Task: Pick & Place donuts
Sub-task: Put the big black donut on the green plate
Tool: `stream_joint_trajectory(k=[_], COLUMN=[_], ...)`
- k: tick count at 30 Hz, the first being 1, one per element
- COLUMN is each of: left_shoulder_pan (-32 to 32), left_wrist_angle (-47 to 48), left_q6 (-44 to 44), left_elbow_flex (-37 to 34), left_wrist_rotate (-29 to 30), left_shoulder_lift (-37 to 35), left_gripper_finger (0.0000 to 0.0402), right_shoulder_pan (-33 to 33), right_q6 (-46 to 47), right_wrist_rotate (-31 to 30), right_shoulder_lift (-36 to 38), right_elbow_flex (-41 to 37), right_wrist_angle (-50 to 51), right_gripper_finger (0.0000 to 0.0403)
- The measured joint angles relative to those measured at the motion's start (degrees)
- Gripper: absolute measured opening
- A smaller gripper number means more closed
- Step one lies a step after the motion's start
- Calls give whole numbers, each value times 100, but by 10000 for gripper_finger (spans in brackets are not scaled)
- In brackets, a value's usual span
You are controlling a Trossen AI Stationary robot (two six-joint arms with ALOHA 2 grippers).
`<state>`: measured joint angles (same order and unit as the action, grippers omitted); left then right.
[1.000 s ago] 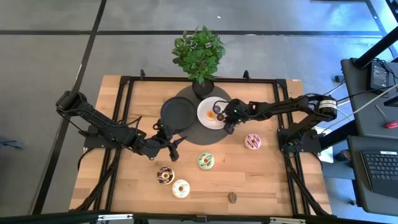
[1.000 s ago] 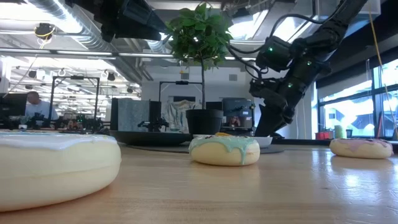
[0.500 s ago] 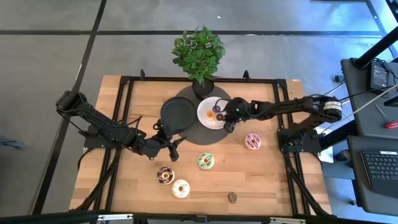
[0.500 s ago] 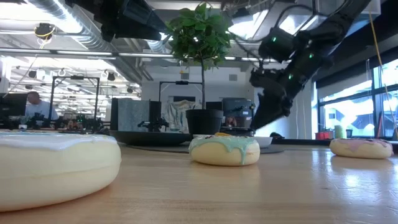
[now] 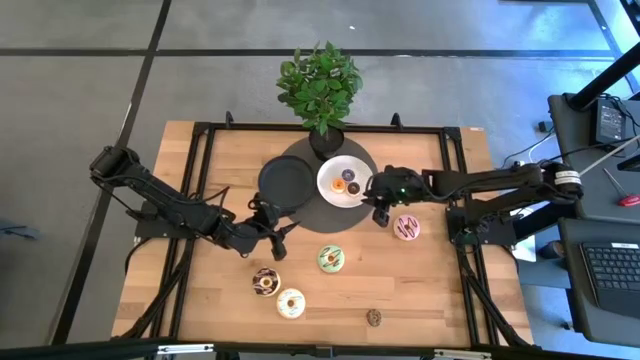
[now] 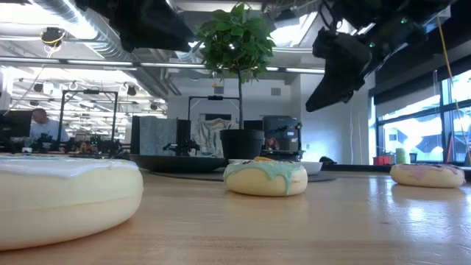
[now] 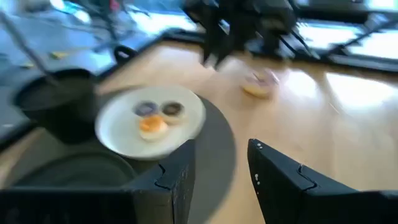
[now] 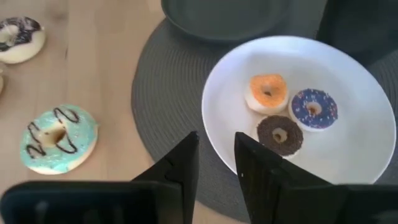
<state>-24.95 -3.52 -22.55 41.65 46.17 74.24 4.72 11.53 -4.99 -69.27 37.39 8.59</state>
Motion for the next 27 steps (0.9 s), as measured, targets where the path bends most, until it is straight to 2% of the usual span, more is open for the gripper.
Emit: stream_joint_trajectory(k=[8, 13, 19, 23, 27], left_shoulder_pan=[-2, -12, -17, -17, -46], left_wrist_angle=[993, 1122, 1151, 1151, 1339], left_q6=[-110, -233, -66, -30, -466], left_elbow_flex=[0, -2, -2, -2, -2], left_wrist_rotate=[-2170, -2441, -3214, -3278, -3517], left_shoulder_lift=[0, 0, 2, 2, 30], left_gripper_finger=[159, 164, 173, 177, 178], right_shoulder_pan=[-150, -150, -148, -148, -148], right_q6=[-4, -2, -22, -22, -22], right_wrist_rotate=[-552, -741, -746, -748, -751], right_shoulder_lift=[-66, -74, -77, -77, -77], right_elbow_flex=[-9, -17, -17, -17, -17], right_wrist_angle=[-109, -125, -162, -159, -154], right_gripper_finger=[104, 104, 104, 104, 104])
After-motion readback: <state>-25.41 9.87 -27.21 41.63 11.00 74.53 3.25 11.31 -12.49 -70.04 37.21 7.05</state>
